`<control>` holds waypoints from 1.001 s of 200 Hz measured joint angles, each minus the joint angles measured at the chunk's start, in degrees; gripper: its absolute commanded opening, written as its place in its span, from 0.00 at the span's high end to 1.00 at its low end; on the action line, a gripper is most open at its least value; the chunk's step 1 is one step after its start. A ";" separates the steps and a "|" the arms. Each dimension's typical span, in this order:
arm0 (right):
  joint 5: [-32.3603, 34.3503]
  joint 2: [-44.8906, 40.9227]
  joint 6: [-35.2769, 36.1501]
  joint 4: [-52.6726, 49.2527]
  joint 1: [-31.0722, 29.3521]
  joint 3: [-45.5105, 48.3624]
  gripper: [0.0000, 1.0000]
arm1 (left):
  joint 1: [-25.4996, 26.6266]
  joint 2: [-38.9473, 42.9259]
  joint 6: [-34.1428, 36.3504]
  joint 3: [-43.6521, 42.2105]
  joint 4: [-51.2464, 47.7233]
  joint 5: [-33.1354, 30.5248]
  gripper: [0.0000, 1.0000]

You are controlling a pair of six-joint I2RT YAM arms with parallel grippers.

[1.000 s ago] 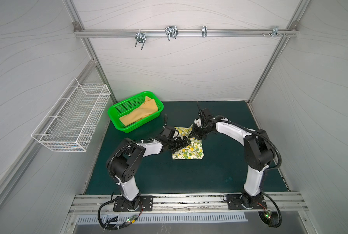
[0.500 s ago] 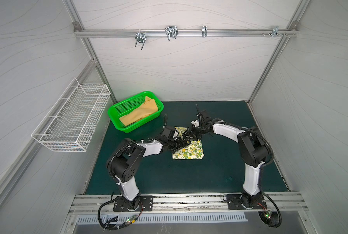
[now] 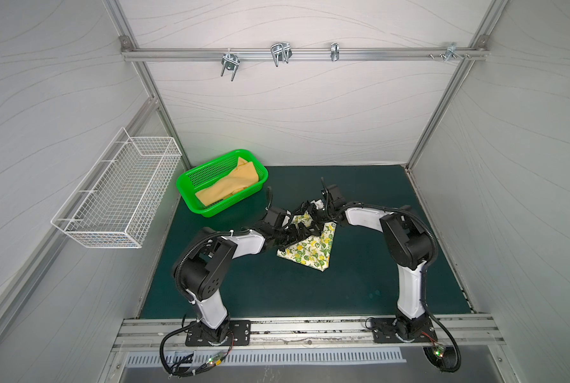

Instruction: Fold and stack the skirts

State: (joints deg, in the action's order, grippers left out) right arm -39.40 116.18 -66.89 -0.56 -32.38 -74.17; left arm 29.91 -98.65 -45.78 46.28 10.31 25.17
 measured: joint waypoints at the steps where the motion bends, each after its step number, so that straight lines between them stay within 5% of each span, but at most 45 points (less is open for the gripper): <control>1: 0.00 0.00 0.00 -0.15 0.00 -0.15 0.01 | -0.02 0.00 0.00 0.00 0.00 -0.04 0.02; 52: 0.61 -3.74 3.98 -6.45 0.07 -9.60 0.01 | -0.02 0.26 0.44 -0.37 0.17 -0.02 0.02; 95: 5.79 -8.24 14.21 -17.11 1.81 -11.80 0.01 | 0.00 0.81 0.68 -0.68 -0.44 0.02 0.02; 138: 12.17 -8.28 22.51 -24.30 3.37 -6.91 0.01 | 0.07 1.62 1.05 -0.68 -2.73 0.02 0.02; 200: 13.35 -8.28 24.70 -23.50 2.93 1.75 0.01 | 0.13 2.29 1.27 -0.66 -4.48 -0.11 0.02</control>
State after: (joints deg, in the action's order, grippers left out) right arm -26.04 107.90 -42.19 -24.05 -29.45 -72.42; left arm 30.04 -96.36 -44.51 45.63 5.82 25.06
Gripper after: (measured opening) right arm 0.993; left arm 0.980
